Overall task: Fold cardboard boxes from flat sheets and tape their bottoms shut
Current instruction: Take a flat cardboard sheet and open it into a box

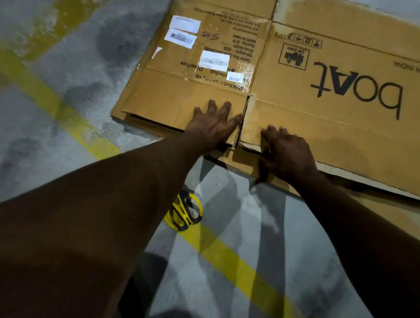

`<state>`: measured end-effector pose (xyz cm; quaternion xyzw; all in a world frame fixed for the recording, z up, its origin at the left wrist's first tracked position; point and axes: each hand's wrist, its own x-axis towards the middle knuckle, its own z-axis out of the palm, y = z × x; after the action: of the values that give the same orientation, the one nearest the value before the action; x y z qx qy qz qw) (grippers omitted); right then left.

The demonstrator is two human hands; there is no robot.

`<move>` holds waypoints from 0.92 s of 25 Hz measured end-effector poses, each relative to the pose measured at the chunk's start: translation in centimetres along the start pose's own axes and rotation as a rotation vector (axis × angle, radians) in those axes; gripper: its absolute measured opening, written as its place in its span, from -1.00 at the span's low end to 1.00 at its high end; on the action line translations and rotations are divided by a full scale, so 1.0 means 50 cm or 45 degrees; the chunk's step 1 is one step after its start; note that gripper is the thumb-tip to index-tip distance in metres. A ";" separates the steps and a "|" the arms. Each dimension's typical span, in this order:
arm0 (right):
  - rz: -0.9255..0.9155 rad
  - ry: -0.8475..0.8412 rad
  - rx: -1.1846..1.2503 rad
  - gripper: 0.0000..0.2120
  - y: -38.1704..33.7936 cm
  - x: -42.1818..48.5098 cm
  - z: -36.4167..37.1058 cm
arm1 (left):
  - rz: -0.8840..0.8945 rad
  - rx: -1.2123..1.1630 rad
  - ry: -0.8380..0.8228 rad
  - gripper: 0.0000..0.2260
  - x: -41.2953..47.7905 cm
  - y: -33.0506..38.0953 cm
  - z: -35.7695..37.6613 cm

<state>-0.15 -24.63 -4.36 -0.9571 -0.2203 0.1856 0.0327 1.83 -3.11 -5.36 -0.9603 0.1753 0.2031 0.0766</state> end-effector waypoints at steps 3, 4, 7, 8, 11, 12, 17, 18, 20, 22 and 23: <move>-0.003 -0.090 -0.019 0.01 0.009 -0.011 0.025 | 0.092 0.040 0.019 -0.06 0.002 -0.015 0.000; 0.007 -0.099 -0.049 0.06 0.010 -0.014 0.035 | 0.114 0.073 0.016 -0.07 0.002 -0.018 0.001; 0.036 0.009 -0.137 -0.05 0.006 -0.011 0.063 | 0.179 0.232 0.032 -0.17 -0.004 -0.014 0.017; 0.036 0.054 -0.157 -0.11 0.002 -0.006 0.067 | 0.206 0.287 0.030 -0.21 -0.008 -0.013 0.025; 0.033 0.017 -0.214 0.02 -0.013 0.004 0.070 | 0.300 0.424 0.042 -0.29 -0.015 -0.018 0.036; 0.050 -0.038 -0.228 0.17 -0.022 0.003 0.070 | 0.315 0.443 0.038 -0.31 -0.016 -0.017 0.032; 0.124 0.252 -0.206 -0.10 -0.015 -0.006 0.045 | 0.109 0.162 0.002 -0.26 -0.020 0.014 -0.012; 0.156 0.317 -0.191 -0.19 -0.001 -0.008 0.041 | 0.070 0.077 -0.001 -0.27 -0.020 0.015 -0.021; 0.210 0.360 -0.156 -0.30 0.013 -0.012 0.033 | 0.035 -0.016 0.042 -0.31 -0.018 0.007 -0.037; 0.292 0.423 -0.093 -0.37 -0.002 -0.009 0.023 | 0.038 -0.004 0.093 -0.38 -0.022 -0.012 -0.054; 0.331 0.456 -0.062 -0.40 -0.017 -0.005 0.015 | 0.033 0.002 0.116 -0.42 -0.028 -0.022 -0.067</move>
<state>-0.96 -23.98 -4.83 -0.9956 -0.0903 0.0100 0.0240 2.28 -2.38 -1.68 -0.9661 0.1913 0.1600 0.0665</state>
